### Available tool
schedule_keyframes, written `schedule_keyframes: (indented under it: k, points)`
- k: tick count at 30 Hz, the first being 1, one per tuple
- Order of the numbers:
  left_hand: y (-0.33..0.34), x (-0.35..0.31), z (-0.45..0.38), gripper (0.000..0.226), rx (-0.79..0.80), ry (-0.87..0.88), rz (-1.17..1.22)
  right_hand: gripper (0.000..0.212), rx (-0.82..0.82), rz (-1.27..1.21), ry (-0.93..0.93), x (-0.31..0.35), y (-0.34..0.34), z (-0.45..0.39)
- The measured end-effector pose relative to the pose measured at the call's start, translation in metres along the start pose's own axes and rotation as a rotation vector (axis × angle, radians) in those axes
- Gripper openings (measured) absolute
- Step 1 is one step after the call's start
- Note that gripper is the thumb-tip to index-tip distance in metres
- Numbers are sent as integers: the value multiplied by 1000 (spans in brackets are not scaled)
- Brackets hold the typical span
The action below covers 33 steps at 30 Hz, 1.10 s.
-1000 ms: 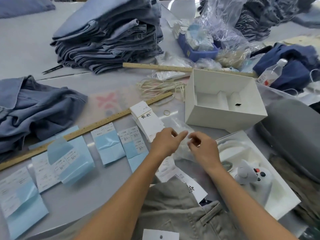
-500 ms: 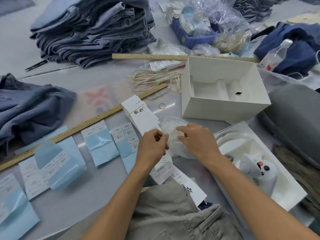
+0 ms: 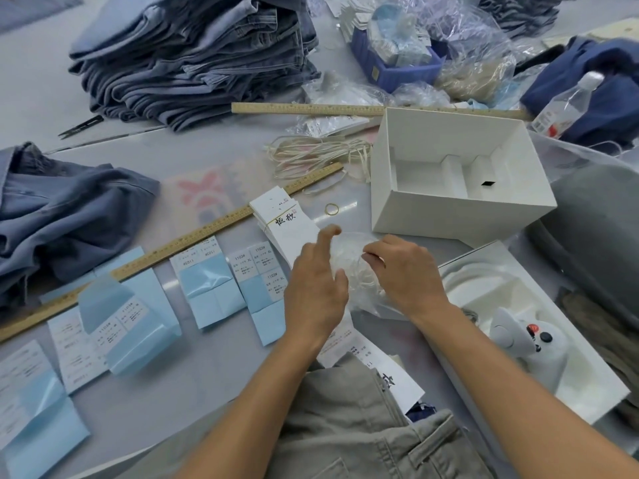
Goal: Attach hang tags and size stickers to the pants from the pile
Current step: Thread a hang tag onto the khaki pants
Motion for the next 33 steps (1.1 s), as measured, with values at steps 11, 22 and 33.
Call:
schedule_keyframes:
  k: [11, 22, 33]
  points:
    - [39, -14, -46, 19, 213, 80, -355, 13, -166, -313, 2, -2, -38, 12]
    - [40, -2, -37, 35, 275, 51, -171, 18, -140, -955, 96, -9, -128, 2]
    - [-80, -75, 57, 47, 159, 46, 945, 12, 161, -971, -70, 44, -125, 74]
Point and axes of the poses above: each hand's wrist, its own z-axis away from the middle knuckle, its own y-axis out of the palm, x = y × z, the point moved 6 cm from there along -z, towards the middle knuckle, and after that the axes turned 6 degrees about y, right-handed, at the moved point
